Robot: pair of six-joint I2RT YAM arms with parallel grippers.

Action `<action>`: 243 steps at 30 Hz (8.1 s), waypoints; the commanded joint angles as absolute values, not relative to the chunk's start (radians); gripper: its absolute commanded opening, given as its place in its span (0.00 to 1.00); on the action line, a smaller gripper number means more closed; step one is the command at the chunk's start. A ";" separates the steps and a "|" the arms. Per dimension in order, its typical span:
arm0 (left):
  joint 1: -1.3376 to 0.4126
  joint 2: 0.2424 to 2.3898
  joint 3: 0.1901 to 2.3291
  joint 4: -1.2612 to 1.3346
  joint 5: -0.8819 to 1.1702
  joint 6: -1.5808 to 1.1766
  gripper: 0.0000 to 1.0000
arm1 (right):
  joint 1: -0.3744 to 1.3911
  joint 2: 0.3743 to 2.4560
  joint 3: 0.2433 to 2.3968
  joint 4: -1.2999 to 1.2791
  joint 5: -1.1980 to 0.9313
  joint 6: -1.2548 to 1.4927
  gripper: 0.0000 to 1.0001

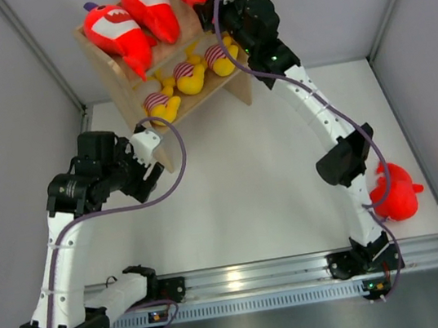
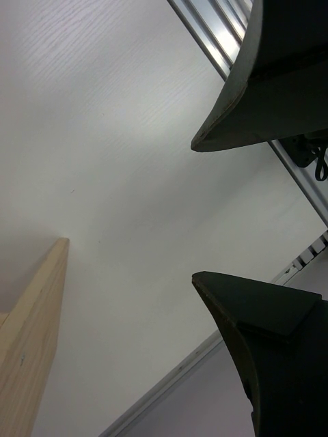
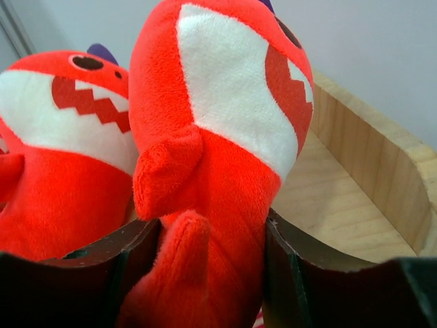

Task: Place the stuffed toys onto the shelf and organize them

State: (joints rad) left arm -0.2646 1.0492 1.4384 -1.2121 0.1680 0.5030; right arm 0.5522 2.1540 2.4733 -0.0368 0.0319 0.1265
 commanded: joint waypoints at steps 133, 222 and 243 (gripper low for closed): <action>-0.362 0.960 1.368 -1.144 0.290 0.503 0.79 | -0.341 1.198 0.683 -0.750 0.400 1.037 0.51; -0.362 1.356 2.259 -0.891 0.637 0.046 0.00 | 0.864 1.048 1.390 -0.088 -0.268 0.098 0.99; -0.362 1.420 2.390 -0.785 0.535 0.049 0.00 | 0.882 1.356 1.525 0.476 -0.330 0.762 1.00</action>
